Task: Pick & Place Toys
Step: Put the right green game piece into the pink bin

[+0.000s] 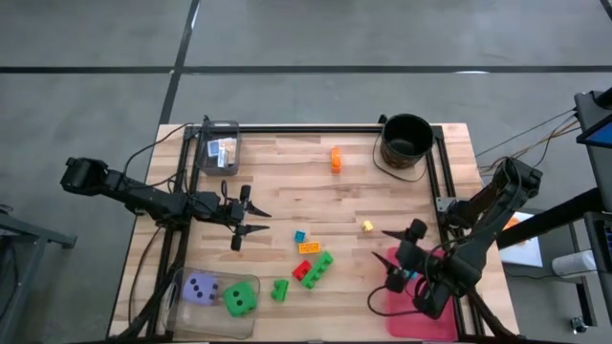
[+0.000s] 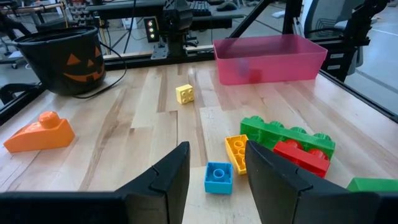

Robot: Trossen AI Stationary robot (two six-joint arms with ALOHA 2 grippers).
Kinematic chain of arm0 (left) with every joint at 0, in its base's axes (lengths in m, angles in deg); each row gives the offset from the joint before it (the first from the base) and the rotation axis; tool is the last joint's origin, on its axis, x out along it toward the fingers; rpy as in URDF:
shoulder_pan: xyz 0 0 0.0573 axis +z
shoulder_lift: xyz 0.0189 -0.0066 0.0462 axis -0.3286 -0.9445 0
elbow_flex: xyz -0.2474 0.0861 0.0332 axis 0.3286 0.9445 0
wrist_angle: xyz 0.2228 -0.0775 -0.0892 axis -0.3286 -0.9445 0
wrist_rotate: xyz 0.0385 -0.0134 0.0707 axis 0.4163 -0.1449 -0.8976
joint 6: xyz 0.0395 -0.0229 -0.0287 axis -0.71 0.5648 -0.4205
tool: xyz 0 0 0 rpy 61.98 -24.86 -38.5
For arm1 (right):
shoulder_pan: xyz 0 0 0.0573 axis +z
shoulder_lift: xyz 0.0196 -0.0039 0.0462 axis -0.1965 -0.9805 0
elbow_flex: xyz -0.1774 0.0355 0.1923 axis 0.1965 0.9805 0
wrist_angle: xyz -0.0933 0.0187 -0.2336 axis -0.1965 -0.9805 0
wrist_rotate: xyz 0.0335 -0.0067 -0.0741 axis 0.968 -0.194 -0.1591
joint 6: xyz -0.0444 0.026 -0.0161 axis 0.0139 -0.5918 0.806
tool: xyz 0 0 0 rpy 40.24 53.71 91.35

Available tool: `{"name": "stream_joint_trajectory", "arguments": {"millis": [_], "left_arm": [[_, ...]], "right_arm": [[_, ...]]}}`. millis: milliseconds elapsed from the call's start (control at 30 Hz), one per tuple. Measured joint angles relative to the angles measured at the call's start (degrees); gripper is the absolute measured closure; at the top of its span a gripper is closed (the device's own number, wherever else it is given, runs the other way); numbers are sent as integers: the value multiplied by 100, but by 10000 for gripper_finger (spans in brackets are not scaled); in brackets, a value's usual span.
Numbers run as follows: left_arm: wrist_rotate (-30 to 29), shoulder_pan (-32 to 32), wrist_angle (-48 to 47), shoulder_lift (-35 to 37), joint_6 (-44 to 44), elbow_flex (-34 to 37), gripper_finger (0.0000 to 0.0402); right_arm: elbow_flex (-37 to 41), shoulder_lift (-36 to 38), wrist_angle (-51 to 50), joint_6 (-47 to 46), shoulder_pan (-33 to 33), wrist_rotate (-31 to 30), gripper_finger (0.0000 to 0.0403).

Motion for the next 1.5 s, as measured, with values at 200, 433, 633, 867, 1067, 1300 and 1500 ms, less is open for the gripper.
{"name": "stream_joint_trajectory", "arguments": {"millis": [200,433,633,867,1067,1300,1500], "left_arm": [[0,0,-1,0,0,0,244],[0,0,1,1,-2,0,244],[0,0,-1,1,-2,0,244],[0,0,-3,0,-2,0,244],[0,0,-4,0,-11,0,244],[-2,0,-8,0,-76,0,244],[-2,0,-41,0,-76,0,244]], "right_arm": [[56,-171,925,988,-71,-297,109],[250,-550,2413,2043,-529,958,109],[432,-886,4211,3465,-1157,2342,109],[445,-1183,5653,4613,-1982,4230,109],[300,-1514,4941,4911,-2671,5050,109],[-289,-2071,3875,5774,-3017,5375,109],[-1269,-2717,2945,6339,-3032,5494,109]]}}
